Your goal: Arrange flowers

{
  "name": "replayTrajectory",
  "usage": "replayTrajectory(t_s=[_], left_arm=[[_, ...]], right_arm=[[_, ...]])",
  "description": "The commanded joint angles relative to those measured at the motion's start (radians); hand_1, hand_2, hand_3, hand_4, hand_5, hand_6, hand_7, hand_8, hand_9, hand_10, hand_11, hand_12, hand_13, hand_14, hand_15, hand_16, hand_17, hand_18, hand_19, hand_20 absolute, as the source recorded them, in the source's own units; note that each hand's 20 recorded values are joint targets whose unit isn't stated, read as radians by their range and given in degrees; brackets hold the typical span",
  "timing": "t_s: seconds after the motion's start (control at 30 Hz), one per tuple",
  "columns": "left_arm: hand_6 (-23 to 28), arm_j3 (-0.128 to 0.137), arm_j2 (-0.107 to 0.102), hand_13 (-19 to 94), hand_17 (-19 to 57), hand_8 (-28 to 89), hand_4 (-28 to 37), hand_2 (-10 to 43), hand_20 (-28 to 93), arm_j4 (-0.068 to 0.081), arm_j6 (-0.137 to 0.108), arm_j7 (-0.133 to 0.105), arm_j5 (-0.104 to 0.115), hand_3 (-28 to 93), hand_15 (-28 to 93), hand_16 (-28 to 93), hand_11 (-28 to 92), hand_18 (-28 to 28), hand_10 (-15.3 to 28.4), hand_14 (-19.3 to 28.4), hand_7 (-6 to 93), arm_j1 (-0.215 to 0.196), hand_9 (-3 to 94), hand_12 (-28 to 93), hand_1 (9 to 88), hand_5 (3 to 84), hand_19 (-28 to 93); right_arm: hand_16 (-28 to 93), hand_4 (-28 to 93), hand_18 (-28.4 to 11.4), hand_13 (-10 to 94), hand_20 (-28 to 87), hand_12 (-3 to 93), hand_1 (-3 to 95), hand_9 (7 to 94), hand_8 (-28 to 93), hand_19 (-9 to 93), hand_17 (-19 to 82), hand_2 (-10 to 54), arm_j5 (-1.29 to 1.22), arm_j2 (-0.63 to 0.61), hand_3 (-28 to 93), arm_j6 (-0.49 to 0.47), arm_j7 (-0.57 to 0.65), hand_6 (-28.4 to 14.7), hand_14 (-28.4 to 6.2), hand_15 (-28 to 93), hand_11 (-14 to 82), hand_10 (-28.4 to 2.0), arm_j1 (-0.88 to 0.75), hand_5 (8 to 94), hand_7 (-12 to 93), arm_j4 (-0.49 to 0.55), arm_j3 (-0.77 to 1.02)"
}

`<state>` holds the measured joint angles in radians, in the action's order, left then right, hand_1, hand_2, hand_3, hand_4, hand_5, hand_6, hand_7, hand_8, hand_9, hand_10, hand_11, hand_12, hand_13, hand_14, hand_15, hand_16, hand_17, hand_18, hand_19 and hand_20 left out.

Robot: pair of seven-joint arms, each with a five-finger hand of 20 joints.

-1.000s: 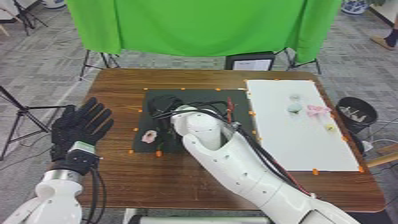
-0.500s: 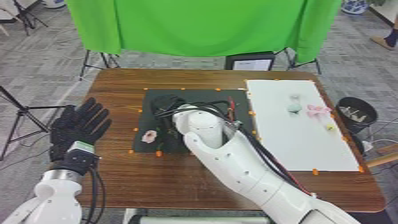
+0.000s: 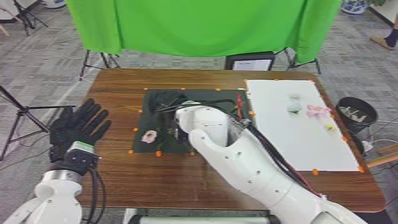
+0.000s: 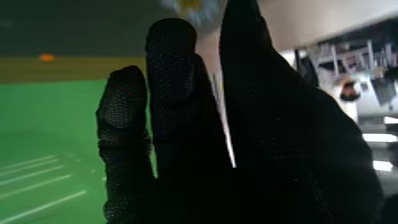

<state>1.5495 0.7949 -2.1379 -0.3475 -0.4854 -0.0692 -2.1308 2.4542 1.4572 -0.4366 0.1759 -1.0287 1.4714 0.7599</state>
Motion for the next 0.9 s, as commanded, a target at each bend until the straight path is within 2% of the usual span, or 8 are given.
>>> replayTrajectory(t_s=[0.03, 0.23, 0.33, 0.4, 0.47, 0.5, 0.67, 0.9], left_arm=[[10.2, 0.017, 0.039, 25, -6.9, -7, -28.3, 13.4, 10, 0.006, 0.03, 0.015, -0.009, 74, 37, -6, 20, 15.7, 15.7, 16.2, 12.8, -0.022, 35.9, 13, 25.1, 45.9, 37], [10.2, 0.036, 0.026, 25, -6.9, -7, -28.3, 13.5, 10, 0.007, 0.054, -0.001, -0.016, 74, 37, -6, 20, 15.8, 15.8, 16.3, 12.8, -0.035, 36.0, 13, 24.9, 45.9, 37], [10.2, 0.069, 0.023, 25, -6.9, -7, -28.3, 13.5, 10, -0.002, 0.058, 0.002, -0.033, 74, 37, -6, 20, 15.8, 15.9, 16.3, 12.6, -0.07, 36.4, 13, 24.8, 45.9, 37], [10.2, 0.093, 0.024, 25, -6.9, -7, -28.3, 13.6, 10, -0.012, 0.048, -0.013, -0.038, 74, 37, -6, 20, 15.8, 16.0, 16.3, 12.6, -0.102, 36.7, 13, 24.7, 45.9, 37], [10.1, 0.1, 0.026, 25, -6.9, -7, -28.3, 13.8, 10, -0.027, 0.016, -0.024, -0.017, 73, 37, -6, 20, 15.8, 15.9, 16.4, 12.5, -0.112, 37.0, 13, 24.7, 46.0, 37], [10.2, 0.105, 0.027, 26, -6.8, -7, -28.3, 14.1, 10, -0.029, 0.022, -0.035, -0.021, 73, 37, -6, 20, 15.9, 15.9, 16.6, 12.6, -0.124, 37.2, 13, 24.8, 46.2, 37], [10.3, 0.125, 0.027, 26, -6.8, -7, -28.3, 14.4, 10, -0.044, 0.015, -0.056, -0.008, 73, 37, -6, 20, 16.0, 15.9, 16.8, 12.8, -0.158, 38.0, 13, 24.7, 46.9, 37], [10.3, 0.108, 0.021, 27, -6.7, -7, -28.3, 14.4, 11, -0.039, 0.017, -0.069, -0.003, 73, 37, -7, 20, 16.1, 15.9, 16.8, 12.7, -0.125, 38.1, 13, 24.6, 46.7, 37]], right_arm=[[38, -28, -20.4, 64, 40, 14.4, 57.7, 51.9, -16, 79, 34, -9.5, -0.127, -0.158, 70, 0.002, 0.12, 0.5, -4.7, 46, 10.6, -12.6, -0.018, 51.5, 24, 0.197, 0.136], [33, -28, -21.2, 62, 40, 14.8, 50.8, 50.9, -14, 79, 33, -9.5, -0.149, -0.433, 74, 0.091, 0.222, -0.8, -8.4, 51, 9.9, -13.9, -0.163, 50.0, 21, 0.363, 0.347], [24, -28, -21.6, 62, 40, 14.9, 44.6, 50.9, -13, 79, 33, -9.5, -0.151, -0.536, 78, 0.156, 0.261, -1.8, -11.1, 56, 9.6, -14.5, -0.29, 49.6, 19, 0.424, 0.476], [23, -28, -21.6, 62, 40, 14.9, 43.6, 51.1, -13, 79, 33, -9.5, -0.168, -0.578, 79, 0.169, 0.298, -2.0, -11.4, 56, 9.6, -14.6, -0.338, 49.7, 19, 0.441, 0.525], [22, -28, -21.6, 62, 40, 14.9, 42.2, 50.8, -12, 79, 32, -9.5, -0.184, -0.615, 79, 0.184, 0.324, -2.4, -11.6, 57, 9.2, -15.0, -0.404, 48.9, 18, 0.459, 0.581], [22, -28, -21.7, 61, 40, 14.9, 40.9, 50.5, -12, 79, 32, -9.5, -0.188, -0.63, 78, 0.205, 0.333, -2.8, -11.9, 57, 9.1, -15.0, -0.436, 48.3, 17, 0.466, 0.602], [22, -28, -22.4, 61, 40, 14.6, 37.2, 47.6, -12, 79, 32, -9.5, -0.193, -0.675, 77, 0.083, 0.403, -3.8, -12.7, 57, 8.0, -14.8, -0.509, 44.6, 14, 0.481, 0.698], [21, -28, -23.0, 60, 39, 12.1, 37.2, 42.0, -10, 79, 32, -9.5, -0.3, -0.685, 76, -0.114, 0.55, -9.6, -13.4, 58, 5.5, -16.4, -0.558, 39.9, 7, 0.484, 0.784]])
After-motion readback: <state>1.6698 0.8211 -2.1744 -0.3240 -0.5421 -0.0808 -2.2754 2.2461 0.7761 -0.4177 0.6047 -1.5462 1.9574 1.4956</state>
